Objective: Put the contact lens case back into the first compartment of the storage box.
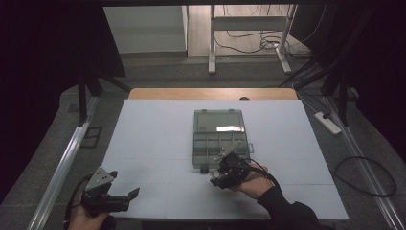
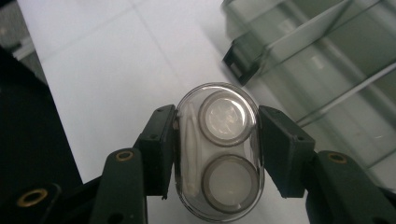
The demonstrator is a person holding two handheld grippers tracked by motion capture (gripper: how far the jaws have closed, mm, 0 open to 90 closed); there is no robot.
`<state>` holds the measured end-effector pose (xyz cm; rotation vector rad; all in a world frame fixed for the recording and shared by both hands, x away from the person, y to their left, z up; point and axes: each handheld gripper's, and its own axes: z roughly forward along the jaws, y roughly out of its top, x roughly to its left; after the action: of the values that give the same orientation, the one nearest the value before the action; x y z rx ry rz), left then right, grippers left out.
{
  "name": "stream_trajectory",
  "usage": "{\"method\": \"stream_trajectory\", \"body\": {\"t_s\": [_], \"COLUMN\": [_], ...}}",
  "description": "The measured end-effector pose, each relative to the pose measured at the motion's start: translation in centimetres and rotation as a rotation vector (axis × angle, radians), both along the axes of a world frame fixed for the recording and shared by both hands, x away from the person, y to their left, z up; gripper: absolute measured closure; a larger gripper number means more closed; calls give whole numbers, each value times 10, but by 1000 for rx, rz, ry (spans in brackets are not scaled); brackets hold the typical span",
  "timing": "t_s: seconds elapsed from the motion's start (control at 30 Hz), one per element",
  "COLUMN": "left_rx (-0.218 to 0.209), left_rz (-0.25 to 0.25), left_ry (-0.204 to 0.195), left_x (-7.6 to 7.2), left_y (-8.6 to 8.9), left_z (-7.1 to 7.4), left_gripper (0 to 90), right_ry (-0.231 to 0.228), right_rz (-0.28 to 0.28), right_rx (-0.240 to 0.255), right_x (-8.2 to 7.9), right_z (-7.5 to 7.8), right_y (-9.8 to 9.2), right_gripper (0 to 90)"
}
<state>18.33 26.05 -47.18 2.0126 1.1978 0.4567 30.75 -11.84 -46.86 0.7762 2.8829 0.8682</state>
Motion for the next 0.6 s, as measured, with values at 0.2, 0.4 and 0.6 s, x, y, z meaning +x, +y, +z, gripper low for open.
{"method": "stream_trajectory", "body": {"t_s": [0.2, 0.4, 0.6], "left_rx": [1, 1, 0], "left_rz": [0, 1, 1], "left_ry": [0, 0, 1], "left_x": [0, 0, 0], "left_y": [0, 0, 0], "left_z": [0, 0, 0], "left_gripper": [31, 31, 31], "right_ry": [-1, 4, 26], "right_rz": [-61, -100, -141], "right_rx": [59, 98, 120], "right_x": [9, 20, 31], "right_z": [9, 13, 15], "right_y": [-5, -5, -4], "right_gripper": [487, 487, 487]}}
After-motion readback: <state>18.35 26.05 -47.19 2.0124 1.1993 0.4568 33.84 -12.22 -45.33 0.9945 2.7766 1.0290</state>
